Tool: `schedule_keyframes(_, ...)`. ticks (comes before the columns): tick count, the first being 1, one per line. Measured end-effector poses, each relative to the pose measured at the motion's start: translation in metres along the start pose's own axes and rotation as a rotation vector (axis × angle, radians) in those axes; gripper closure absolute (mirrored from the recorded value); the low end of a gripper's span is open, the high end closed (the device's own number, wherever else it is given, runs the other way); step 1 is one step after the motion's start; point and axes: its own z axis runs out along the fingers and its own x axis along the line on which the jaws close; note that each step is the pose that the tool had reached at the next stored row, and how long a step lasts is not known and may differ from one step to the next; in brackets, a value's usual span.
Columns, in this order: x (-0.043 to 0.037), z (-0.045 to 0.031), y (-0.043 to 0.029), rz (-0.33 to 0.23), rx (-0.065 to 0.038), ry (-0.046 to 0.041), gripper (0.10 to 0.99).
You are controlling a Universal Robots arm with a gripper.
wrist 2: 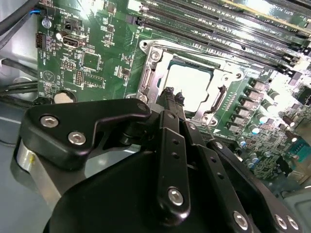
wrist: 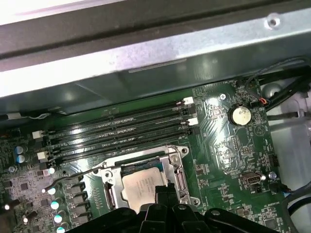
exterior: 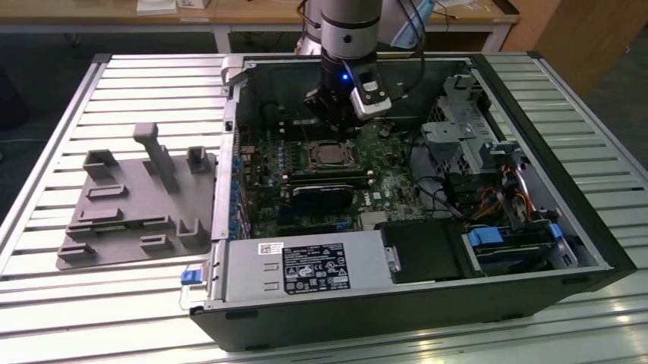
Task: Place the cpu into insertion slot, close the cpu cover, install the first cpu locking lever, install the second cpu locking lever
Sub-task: 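Close the cpu cover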
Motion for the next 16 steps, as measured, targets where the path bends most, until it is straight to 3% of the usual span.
schedule_keyframes(8,0.0078,0.0018,-0.0023,-0.061,-0.003,0.0017,0.98)
schedule_keyframes(9,0.0137,0.0026,-0.0054,-0.087,-0.003,0.0024,0.98)
schedule_keyframes(16,0.0136,0.0007,-0.0056,-0.087,-0.004,0.0023,0.98)
